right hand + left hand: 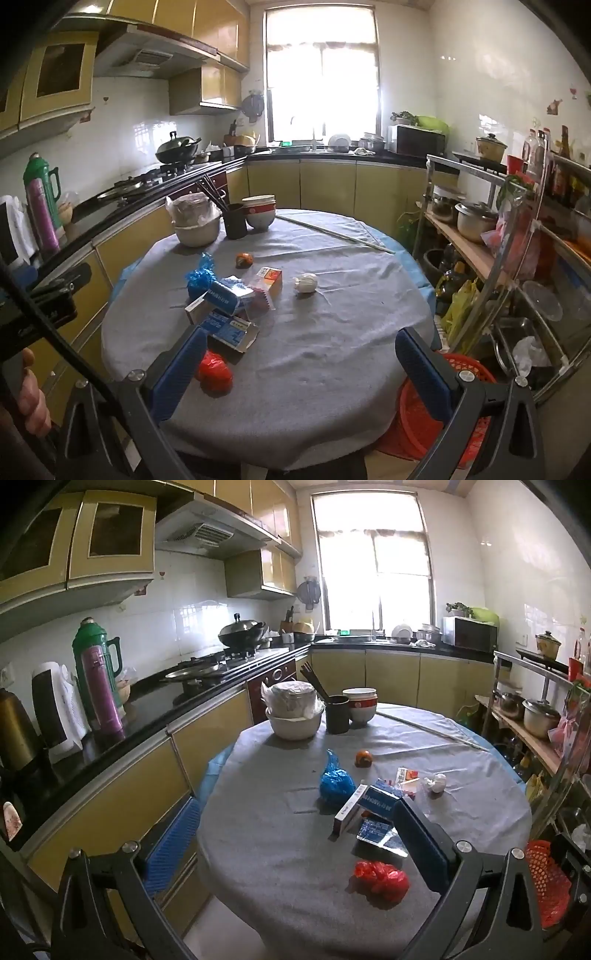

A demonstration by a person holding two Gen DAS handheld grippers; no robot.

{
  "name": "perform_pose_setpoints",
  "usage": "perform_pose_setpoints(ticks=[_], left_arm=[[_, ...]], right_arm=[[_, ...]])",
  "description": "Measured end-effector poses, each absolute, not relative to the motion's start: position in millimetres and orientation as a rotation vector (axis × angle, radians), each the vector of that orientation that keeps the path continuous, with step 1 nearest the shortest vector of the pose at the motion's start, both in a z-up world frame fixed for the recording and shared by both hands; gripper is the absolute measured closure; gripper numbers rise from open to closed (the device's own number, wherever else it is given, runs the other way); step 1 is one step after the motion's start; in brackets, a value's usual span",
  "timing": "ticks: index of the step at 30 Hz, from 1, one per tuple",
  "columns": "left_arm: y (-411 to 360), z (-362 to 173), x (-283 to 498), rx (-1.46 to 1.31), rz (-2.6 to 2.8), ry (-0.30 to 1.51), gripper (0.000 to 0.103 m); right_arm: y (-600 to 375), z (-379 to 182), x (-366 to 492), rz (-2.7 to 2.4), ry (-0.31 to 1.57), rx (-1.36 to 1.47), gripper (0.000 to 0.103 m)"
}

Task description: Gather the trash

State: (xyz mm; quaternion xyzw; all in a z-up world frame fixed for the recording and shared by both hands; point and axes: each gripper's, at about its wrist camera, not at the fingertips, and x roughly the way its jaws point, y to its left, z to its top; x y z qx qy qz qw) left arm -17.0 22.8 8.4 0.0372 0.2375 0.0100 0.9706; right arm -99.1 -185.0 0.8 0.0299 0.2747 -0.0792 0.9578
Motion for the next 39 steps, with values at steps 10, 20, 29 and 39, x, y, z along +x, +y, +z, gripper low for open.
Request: perform_pose_setpoints(ticks=[10, 20, 29, 39], left_arm=[[20.5, 11.1, -20.3, 0.082, 0.012, 0.474, 0.000], [16.9, 14.8, -26.4, 0.095, -0.007, 0.455, 0.000], [13.5, 8.9, -21.2, 0.100, -0.022, 0.482, 0.000], [9.3, 7.0, -22.5, 0.107, -0.040, 0.488, 0.000]], right_arm=[[-186.5, 3.1, -99.4, -0.157, 0.554, 0.075, 0.000], [-182.6, 7.1, -98.3, -0.159, 0.547, 0.065, 0.000], [-187.1, 2.5, -95.7, -0.173, 0.565, 0.082, 0.000], [-189.8, -0.6, -96.8, -0.170, 0.563, 0.092, 0.000]])
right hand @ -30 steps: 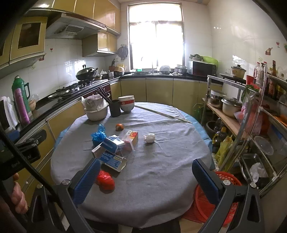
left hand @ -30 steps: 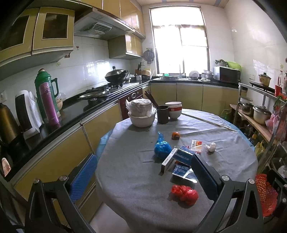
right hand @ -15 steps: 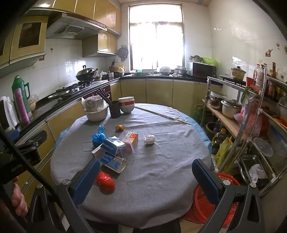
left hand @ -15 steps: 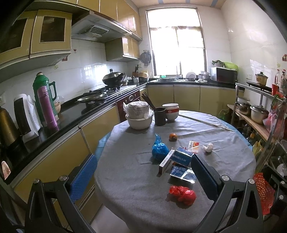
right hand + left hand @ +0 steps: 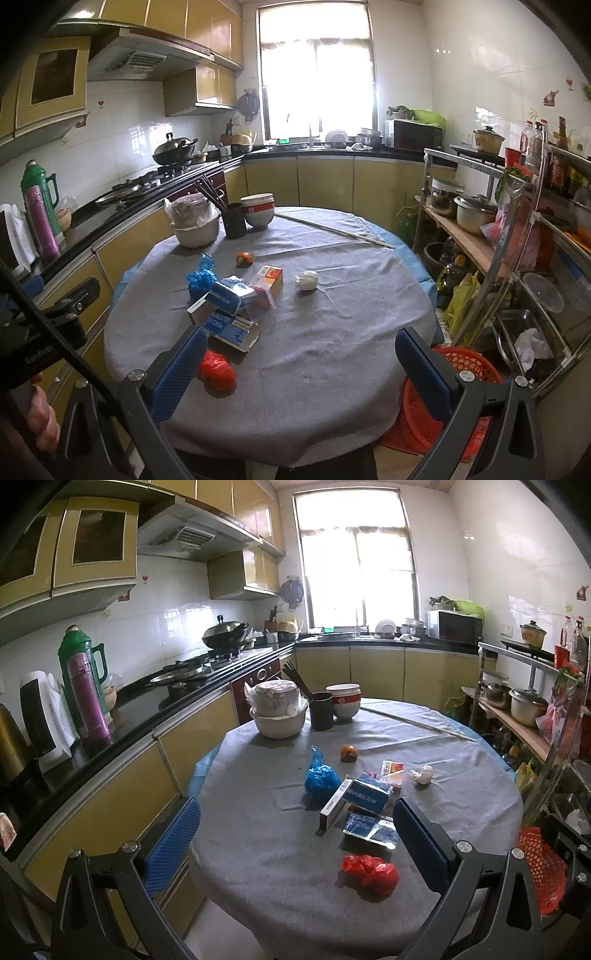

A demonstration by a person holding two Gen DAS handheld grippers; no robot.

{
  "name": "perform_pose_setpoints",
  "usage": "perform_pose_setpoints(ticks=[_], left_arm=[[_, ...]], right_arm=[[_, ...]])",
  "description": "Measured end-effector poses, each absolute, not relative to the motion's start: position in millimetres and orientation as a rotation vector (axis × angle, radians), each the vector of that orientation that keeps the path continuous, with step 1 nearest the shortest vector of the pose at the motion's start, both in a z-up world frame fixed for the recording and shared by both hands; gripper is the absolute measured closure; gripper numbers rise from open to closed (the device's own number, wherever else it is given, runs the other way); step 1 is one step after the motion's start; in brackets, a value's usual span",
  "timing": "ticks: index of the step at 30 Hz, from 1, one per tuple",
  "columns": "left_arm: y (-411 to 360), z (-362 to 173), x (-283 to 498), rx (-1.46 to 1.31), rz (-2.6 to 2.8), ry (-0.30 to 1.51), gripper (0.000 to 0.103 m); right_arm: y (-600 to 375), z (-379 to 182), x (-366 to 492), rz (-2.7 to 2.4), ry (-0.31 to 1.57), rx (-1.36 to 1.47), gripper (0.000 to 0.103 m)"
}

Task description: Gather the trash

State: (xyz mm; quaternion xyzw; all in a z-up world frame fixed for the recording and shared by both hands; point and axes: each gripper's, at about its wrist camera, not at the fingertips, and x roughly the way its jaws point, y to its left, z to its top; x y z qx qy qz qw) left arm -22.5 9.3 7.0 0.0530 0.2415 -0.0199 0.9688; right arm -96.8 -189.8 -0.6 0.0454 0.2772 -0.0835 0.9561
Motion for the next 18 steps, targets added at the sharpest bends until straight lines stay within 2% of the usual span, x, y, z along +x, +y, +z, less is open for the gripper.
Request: perform_pose_setpoints(ticks=[18], left_arm=[[6.6, -5.2, -16.4, 0.115, -0.053, 0.530, 0.000]], right_arm=[[-193.8, -7.4, -95.9, -0.170, 0.581, 0.109, 0.000]])
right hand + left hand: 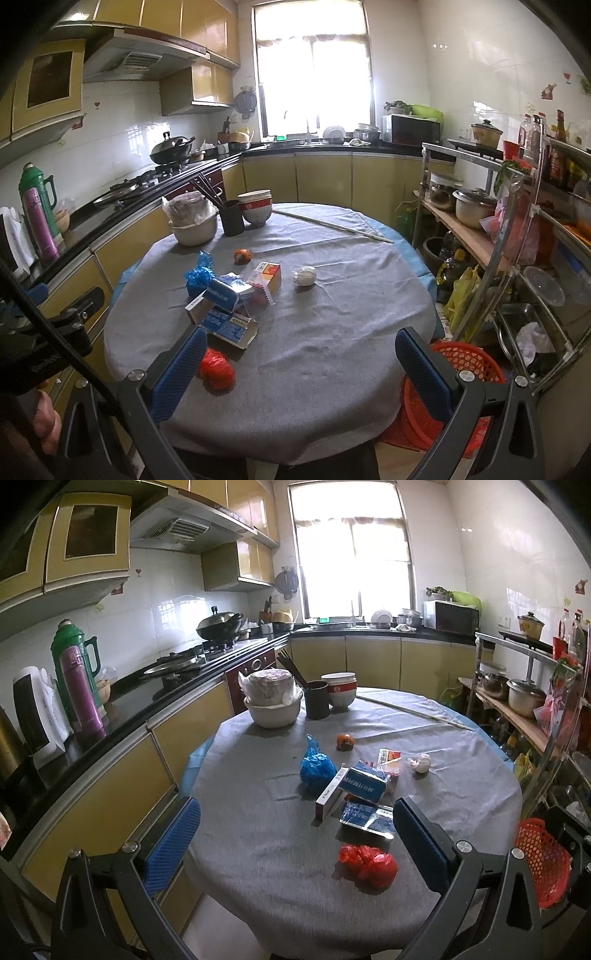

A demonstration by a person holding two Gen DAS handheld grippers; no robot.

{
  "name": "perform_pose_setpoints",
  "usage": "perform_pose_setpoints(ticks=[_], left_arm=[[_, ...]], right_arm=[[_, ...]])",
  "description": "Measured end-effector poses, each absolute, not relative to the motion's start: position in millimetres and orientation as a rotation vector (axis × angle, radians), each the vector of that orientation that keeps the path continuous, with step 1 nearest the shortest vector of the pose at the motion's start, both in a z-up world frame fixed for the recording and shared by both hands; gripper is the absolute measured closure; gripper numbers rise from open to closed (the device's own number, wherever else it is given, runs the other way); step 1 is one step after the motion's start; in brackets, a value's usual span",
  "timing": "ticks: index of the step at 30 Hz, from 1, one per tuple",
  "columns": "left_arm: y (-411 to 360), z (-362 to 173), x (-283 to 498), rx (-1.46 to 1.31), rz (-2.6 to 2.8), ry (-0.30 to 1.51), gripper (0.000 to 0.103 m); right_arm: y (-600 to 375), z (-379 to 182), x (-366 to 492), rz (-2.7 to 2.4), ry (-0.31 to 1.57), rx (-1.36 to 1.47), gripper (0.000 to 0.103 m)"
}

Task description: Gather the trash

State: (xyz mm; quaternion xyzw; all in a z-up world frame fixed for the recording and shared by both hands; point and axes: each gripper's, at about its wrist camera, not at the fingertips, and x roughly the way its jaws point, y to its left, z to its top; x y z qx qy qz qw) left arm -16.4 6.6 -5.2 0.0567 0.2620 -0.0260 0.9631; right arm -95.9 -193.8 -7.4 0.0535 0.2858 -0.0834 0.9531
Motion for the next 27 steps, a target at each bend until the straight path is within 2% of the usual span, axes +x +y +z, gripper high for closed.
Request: perform_pose_setpoints(ticks=[17, 27], left_arm=[[6.2, -14.7, -10.9, 0.120, -0.048, 0.553, 0.000], [23.7, -56.8, 26.1, 0.073, -0.034, 0.712, 0.000]], right_arm=[[-190.7, -16.2, -88.8, -0.156, 0.599, 0.124, 0.000], [-195.9, -45.4, -49.7, -0.060, 0.683, 0.158, 0.000]])
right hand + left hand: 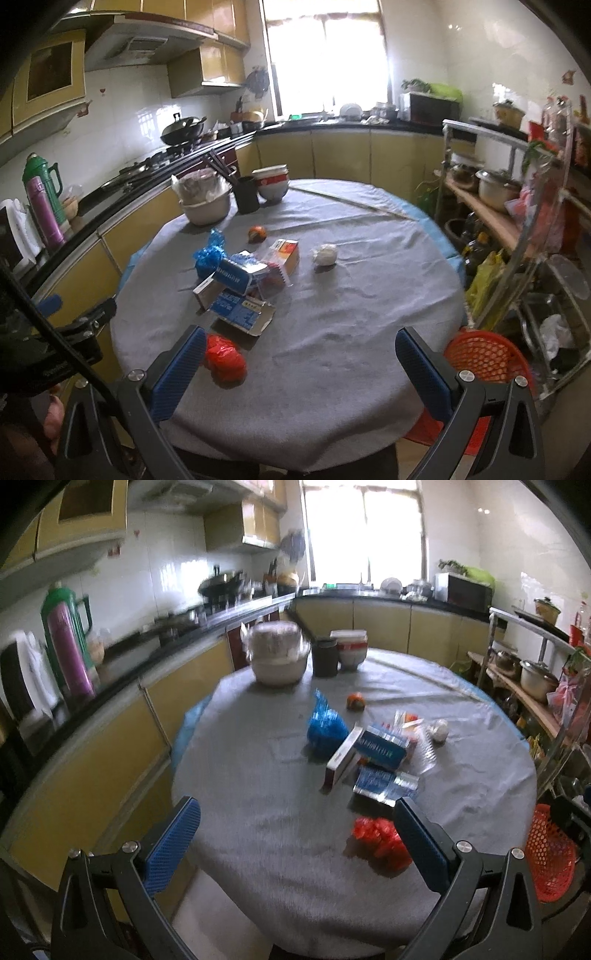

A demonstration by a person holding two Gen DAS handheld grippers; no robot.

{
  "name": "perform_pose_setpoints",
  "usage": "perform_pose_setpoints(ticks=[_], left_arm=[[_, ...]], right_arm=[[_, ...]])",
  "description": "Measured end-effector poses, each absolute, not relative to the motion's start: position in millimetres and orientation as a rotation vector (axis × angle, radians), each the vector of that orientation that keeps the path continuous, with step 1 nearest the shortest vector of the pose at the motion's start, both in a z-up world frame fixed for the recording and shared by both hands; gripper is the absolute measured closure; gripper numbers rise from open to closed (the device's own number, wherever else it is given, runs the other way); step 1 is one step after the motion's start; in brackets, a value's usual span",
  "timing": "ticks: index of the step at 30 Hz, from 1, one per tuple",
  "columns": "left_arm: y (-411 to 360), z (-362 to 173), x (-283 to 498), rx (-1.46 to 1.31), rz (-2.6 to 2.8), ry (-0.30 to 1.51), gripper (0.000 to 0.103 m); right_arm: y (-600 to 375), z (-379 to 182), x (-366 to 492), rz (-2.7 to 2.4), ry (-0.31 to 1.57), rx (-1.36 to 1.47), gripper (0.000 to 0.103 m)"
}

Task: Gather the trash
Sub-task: 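Grasp the red plastic bag with the left tool while the right tool grasps the clear plastic tray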

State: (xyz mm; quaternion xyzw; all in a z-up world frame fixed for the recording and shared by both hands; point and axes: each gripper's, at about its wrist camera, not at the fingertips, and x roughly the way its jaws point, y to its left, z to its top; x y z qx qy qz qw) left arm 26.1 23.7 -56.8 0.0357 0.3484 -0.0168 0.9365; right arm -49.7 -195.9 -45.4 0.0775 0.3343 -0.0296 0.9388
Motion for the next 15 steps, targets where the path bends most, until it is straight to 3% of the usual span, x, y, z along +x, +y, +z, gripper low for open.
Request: perform_pose_setpoints(ticks=[10, 15], left_arm=[[56.9, -126.6, 83.3, -0.047, -0.038, 0.974, 0.000], [67.4, -142.9, 90.5, -0.063, -0.051, 1.023, 0.000]], right_arm=[[-201.9, -107.3, 44.6, 0.233, 0.830, 0.296, 0.000], [-179.1, -143.7, 94.8, 0.370, 0.925, 0.201, 0.002]])
